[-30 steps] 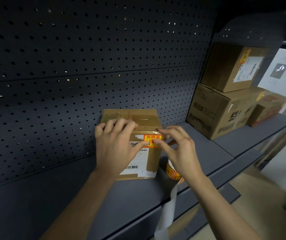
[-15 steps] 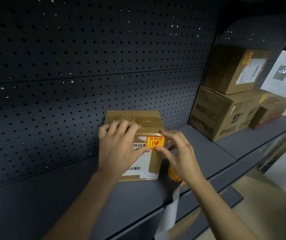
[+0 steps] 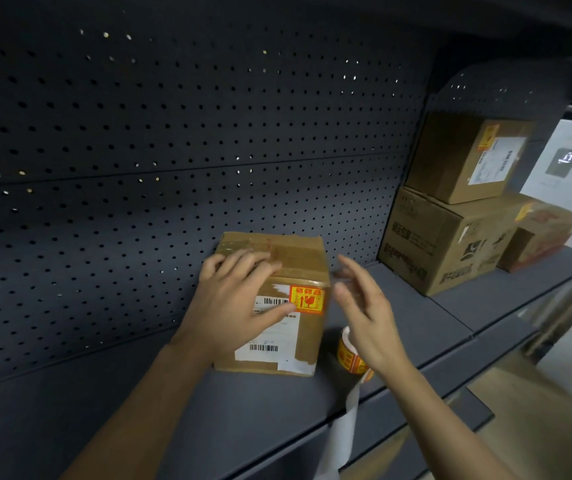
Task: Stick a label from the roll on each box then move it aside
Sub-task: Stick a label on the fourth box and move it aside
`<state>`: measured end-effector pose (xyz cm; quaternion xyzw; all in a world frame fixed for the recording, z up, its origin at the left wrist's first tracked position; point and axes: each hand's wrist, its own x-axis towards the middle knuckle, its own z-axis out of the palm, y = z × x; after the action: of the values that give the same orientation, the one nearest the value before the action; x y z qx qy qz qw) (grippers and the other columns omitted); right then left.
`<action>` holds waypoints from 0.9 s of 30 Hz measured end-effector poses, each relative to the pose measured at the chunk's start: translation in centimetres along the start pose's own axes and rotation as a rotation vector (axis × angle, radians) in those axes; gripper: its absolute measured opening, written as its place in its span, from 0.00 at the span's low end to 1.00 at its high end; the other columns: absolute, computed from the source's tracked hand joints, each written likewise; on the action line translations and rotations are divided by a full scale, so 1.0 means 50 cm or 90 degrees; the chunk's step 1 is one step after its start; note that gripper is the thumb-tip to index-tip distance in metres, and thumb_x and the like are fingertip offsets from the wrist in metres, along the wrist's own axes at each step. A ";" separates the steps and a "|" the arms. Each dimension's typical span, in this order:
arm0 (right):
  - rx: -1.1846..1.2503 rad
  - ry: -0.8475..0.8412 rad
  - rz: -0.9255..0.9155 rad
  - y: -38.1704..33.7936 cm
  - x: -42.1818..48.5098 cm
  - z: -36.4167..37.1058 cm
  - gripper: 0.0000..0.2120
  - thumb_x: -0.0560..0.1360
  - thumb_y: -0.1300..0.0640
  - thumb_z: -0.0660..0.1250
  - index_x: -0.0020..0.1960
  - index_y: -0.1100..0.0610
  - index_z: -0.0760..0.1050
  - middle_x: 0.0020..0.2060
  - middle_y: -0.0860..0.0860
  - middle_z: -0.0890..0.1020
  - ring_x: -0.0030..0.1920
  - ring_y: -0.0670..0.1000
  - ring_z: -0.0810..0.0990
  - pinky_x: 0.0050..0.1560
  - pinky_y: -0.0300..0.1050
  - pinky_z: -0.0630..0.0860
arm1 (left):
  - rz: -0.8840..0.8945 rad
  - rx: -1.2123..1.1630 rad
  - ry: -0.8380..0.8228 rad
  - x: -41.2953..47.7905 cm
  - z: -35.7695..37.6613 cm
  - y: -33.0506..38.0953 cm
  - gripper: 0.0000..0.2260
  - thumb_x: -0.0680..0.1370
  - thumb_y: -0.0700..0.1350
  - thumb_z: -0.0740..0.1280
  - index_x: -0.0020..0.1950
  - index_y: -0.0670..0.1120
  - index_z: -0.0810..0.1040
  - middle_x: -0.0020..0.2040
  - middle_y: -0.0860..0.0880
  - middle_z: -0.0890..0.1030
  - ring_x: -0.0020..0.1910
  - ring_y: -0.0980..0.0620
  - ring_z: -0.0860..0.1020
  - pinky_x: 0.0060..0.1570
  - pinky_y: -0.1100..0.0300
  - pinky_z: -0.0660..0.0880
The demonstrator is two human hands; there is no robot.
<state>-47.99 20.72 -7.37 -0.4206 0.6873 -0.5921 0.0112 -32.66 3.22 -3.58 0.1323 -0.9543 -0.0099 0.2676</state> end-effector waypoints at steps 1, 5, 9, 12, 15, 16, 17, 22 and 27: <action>0.036 0.026 0.036 -0.002 0.009 0.002 0.23 0.77 0.36 0.60 0.71 0.40 0.70 0.63 0.42 0.78 0.63 0.43 0.76 0.62 0.42 0.75 | 0.017 -0.016 -0.017 -0.004 -0.008 -0.011 0.32 0.75 0.72 0.54 0.71 0.55 0.72 0.71 0.55 0.72 0.73 0.54 0.67 0.70 0.53 0.53; 0.108 0.035 0.187 -0.019 0.079 0.008 0.24 0.81 0.43 0.61 0.75 0.49 0.68 0.72 0.47 0.73 0.71 0.47 0.71 0.74 0.51 0.67 | 0.038 0.000 -0.026 -0.016 -0.030 -0.029 0.31 0.79 0.69 0.51 0.76 0.53 0.67 0.77 0.52 0.66 0.79 0.52 0.57 0.76 0.54 0.48; 0.104 -0.059 0.283 -0.016 0.160 0.022 0.29 0.76 0.35 0.63 0.70 0.51 0.74 0.67 0.51 0.78 0.69 0.53 0.74 0.74 0.58 0.65 | -0.146 -0.094 0.100 -0.053 -0.051 0.043 0.32 0.79 0.66 0.53 0.79 0.50 0.61 0.80 0.50 0.59 0.81 0.52 0.49 0.76 0.52 0.50; 0.127 -0.114 0.314 -0.032 0.182 0.034 0.20 0.79 0.41 0.62 0.59 0.56 0.80 0.57 0.60 0.82 0.60 0.60 0.80 0.68 0.58 0.73 | -0.346 -0.316 0.077 -0.088 -0.050 0.129 0.36 0.77 0.69 0.53 0.81 0.58 0.45 0.81 0.58 0.37 0.78 0.58 0.34 0.76 0.53 0.41; 0.109 -0.128 0.305 -0.033 0.182 0.034 0.16 0.81 0.48 0.62 0.56 0.58 0.82 0.54 0.63 0.83 0.58 0.63 0.81 0.63 0.58 0.76 | -0.454 -0.523 0.020 -0.095 -0.027 0.183 0.43 0.73 0.72 0.54 0.79 0.59 0.36 0.78 0.59 0.30 0.77 0.60 0.33 0.78 0.51 0.42; 0.105 -0.126 0.303 -0.032 0.179 0.033 0.15 0.81 0.49 0.63 0.57 0.58 0.82 0.53 0.61 0.84 0.58 0.61 0.82 0.64 0.58 0.77 | -0.467 -0.585 0.012 -0.090 -0.020 0.190 0.45 0.72 0.72 0.56 0.79 0.58 0.35 0.78 0.59 0.29 0.77 0.61 0.33 0.77 0.54 0.41; 0.098 -0.127 0.299 -0.033 0.172 0.032 0.14 0.81 0.50 0.63 0.57 0.57 0.82 0.53 0.59 0.85 0.58 0.60 0.82 0.64 0.56 0.77 | -0.469 -0.630 0.012 -0.084 -0.013 0.191 0.46 0.71 0.71 0.57 0.79 0.57 0.34 0.77 0.59 0.28 0.76 0.62 0.34 0.76 0.58 0.41; 0.077 -0.108 0.247 -0.051 0.114 0.019 0.08 0.81 0.50 0.64 0.53 0.47 0.82 0.53 0.48 0.85 0.58 0.50 0.81 0.65 0.51 0.77 | -0.444 -0.722 0.024 -0.057 0.002 0.133 0.48 0.67 0.77 0.59 0.80 0.62 0.40 0.82 0.59 0.47 0.80 0.55 0.53 0.78 0.46 0.54; 0.097 -0.115 0.204 -0.073 0.034 0.018 0.17 0.80 0.47 0.65 0.67 0.49 0.78 0.57 0.44 0.85 0.60 0.42 0.81 0.67 0.49 0.75 | -0.435 -0.847 0.043 -0.027 0.000 0.043 0.32 0.74 0.60 0.68 0.77 0.59 0.64 0.63 0.57 0.81 0.60 0.57 0.81 0.63 0.50 0.74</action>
<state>-46.57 19.20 -3.83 -0.3552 0.6950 -0.5927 0.1989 -32.08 5.64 -4.10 0.2318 -0.6441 -0.6635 0.3020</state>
